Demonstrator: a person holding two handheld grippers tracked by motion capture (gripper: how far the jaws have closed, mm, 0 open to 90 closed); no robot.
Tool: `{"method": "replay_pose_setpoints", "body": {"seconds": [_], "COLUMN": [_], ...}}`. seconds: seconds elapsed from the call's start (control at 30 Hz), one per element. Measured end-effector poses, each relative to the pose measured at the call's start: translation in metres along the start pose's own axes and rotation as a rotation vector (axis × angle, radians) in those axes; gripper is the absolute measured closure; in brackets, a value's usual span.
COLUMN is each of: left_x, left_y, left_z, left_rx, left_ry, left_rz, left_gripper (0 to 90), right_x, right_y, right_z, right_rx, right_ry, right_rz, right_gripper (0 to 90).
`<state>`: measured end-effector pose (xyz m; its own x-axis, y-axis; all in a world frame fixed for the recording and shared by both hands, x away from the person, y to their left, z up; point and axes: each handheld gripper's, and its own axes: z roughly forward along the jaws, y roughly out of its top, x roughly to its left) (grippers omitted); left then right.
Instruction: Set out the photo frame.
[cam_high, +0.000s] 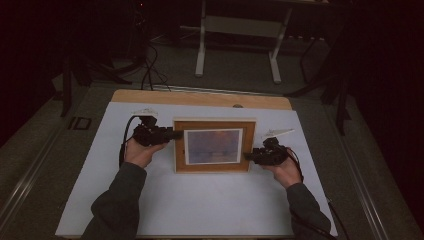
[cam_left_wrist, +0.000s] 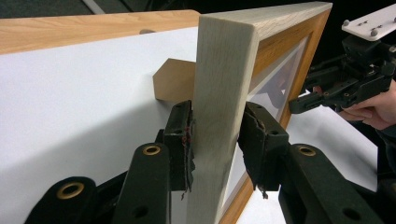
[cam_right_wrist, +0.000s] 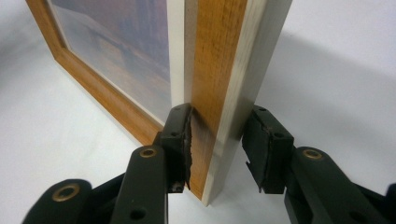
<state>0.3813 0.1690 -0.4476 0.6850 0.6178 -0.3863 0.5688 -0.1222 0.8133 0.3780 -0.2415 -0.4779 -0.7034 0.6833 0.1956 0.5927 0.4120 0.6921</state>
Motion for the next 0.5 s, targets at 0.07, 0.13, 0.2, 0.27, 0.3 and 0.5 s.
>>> {"method": "replay_pose_setpoints", "body": {"seconds": [0.07,0.13,0.2,0.27,0.3,0.5], "left_x": [-0.0003,-0.0008,-0.0018,-0.0024,-0.0024,-0.0056], "left_y": [0.0001,0.0003,0.0003,0.0004,0.0004,0.0008], "left_z": [-0.0003,-0.0003,-0.0004,-0.0006,-0.0006,-0.0029], "left_rx": [-0.003,-0.004,-0.005,-0.002,-0.002,0.007], "left_ry": [0.000,0.000,0.001,0.002,0.002,0.017], "left_rz": [0.000,-0.002,-0.004,0.004,0.004,0.031], "left_gripper": [65.0,63.7,62.5,61.8,61.1,59.4], "right_x": [0.0002,0.0003,0.0002,0.0002,0.0002,-0.0013], "right_y": [0.0005,0.0007,0.0005,0.0001,0.0001,-0.0014], "right_z": [0.0004,0.0006,0.0002,-0.0004,-0.0004,-0.0049], "right_rx": [0.001,0.002,0.005,0.008,0.008,0.013], "right_ry": [-0.003,-0.009,-0.011,-0.018,-0.018,-0.018], "right_rz": [0.000,0.000,-0.003,-0.008,-0.008,-0.007], "right_gripper": [59.9,58.4,57.8,56.6,56.6,54.3]}}
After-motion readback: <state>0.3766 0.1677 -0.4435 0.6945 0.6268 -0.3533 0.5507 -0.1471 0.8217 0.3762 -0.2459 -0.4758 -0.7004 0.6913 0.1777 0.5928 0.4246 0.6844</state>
